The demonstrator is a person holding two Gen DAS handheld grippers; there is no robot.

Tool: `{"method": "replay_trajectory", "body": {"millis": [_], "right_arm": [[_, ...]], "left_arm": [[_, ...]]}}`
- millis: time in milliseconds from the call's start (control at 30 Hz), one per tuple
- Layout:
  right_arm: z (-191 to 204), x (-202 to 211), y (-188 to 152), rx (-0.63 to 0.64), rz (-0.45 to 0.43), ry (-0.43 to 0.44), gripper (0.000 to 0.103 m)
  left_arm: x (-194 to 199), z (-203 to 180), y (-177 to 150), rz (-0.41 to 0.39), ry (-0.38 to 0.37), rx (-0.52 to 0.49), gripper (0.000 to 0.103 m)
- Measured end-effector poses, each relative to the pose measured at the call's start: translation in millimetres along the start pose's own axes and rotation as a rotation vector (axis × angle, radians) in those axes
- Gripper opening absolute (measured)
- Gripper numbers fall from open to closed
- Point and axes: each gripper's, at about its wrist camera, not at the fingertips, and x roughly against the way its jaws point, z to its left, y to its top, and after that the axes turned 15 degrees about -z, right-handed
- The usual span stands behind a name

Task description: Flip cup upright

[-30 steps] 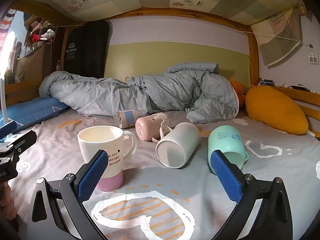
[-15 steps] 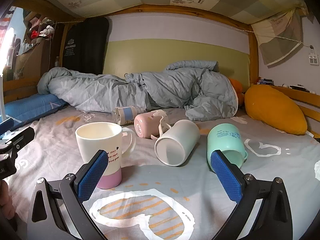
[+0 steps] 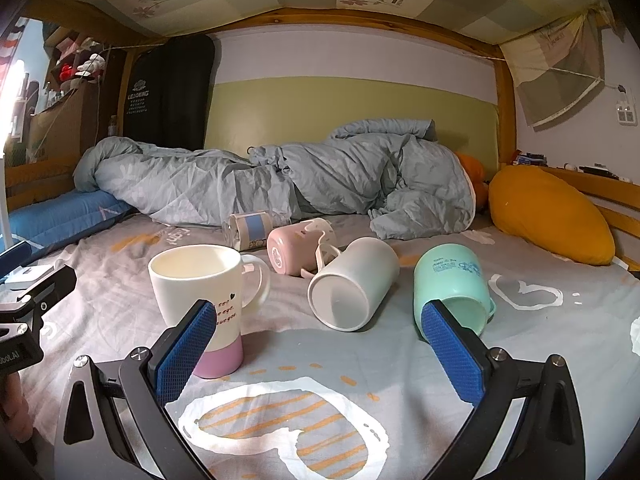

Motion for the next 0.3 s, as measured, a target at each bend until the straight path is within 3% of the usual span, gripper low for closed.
{"method": "replay_trajectory", "body": {"millis": [300], "right_arm": [[-0.6, 0.4, -0.7, -0.003, 0.002, 0.0, 0.103]], "left_arm": [[-0.5, 0.1, 0.1, 0.003, -0.001, 0.016, 0.103]]}}
